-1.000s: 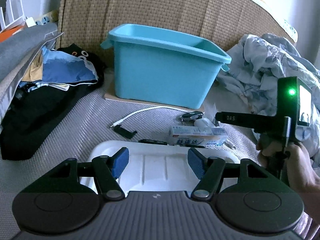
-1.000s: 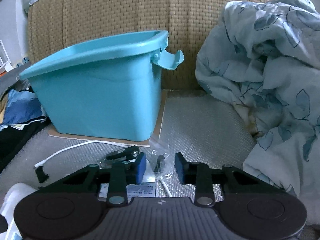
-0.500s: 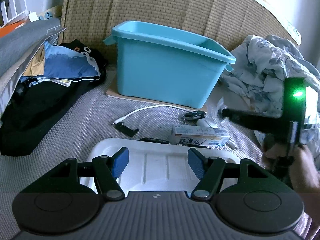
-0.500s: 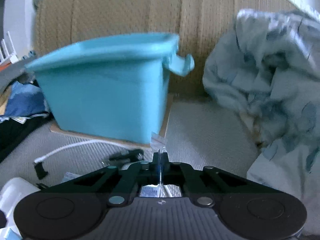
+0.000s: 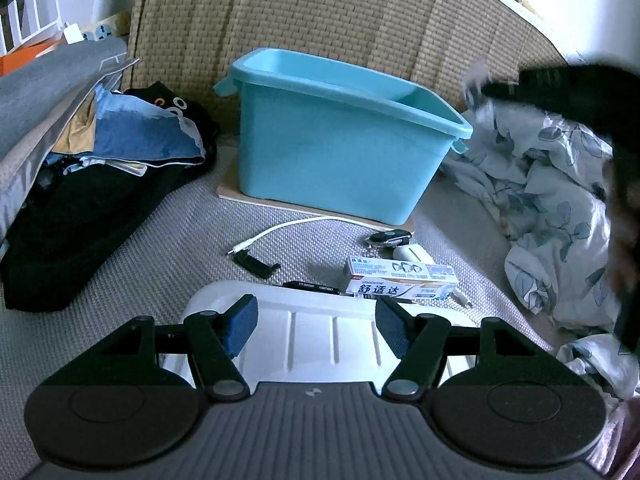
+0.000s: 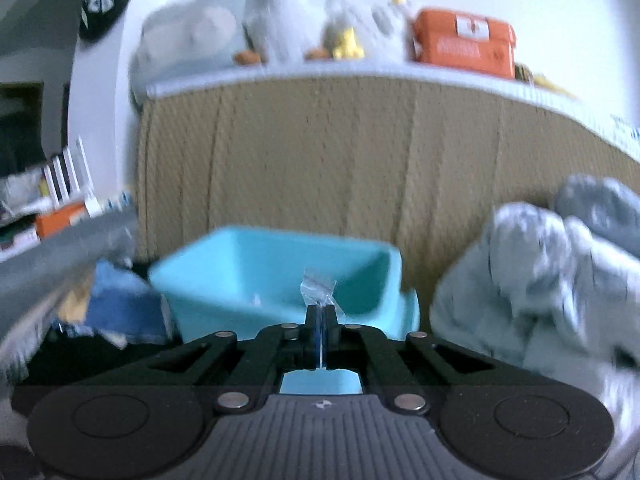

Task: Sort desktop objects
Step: 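Carry the clear item with the right tool over the teal bin and release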

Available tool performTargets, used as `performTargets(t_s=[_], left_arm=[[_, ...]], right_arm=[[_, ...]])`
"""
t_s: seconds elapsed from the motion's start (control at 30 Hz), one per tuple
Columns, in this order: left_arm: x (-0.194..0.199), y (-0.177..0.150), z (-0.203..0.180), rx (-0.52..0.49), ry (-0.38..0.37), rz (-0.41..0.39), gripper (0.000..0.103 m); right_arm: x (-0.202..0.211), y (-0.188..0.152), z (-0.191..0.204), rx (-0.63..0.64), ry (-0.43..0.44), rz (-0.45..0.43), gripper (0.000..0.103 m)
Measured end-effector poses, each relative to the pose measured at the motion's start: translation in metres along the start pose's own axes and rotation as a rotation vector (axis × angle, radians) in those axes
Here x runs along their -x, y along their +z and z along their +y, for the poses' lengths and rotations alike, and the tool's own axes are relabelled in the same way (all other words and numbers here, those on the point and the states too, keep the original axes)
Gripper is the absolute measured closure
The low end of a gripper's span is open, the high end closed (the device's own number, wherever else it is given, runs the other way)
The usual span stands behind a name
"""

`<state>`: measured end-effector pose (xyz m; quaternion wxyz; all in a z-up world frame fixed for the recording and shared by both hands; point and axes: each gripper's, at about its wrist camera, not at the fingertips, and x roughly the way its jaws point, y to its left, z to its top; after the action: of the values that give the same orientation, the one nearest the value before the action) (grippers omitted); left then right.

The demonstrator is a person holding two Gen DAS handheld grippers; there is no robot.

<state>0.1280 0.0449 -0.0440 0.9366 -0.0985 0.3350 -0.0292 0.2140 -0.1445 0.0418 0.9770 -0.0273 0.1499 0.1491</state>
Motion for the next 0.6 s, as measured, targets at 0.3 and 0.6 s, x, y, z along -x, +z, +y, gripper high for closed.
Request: performTargets(t_s=[0.3, 0.6], left_arm=[[-0.005, -0.001, 0.007, 0.028, 0.008, 0.011, 0.034], [-0.006, -0.002, 0.005, 0.016, 0.001, 0.009, 0.034]], right_arm=[[-0.056, 0.030, 0.001, -0.019, -0.006, 0.016, 0.102], [-0.094, 0.017, 0.002, -0.019, -0.037, 0.066, 0.102]])
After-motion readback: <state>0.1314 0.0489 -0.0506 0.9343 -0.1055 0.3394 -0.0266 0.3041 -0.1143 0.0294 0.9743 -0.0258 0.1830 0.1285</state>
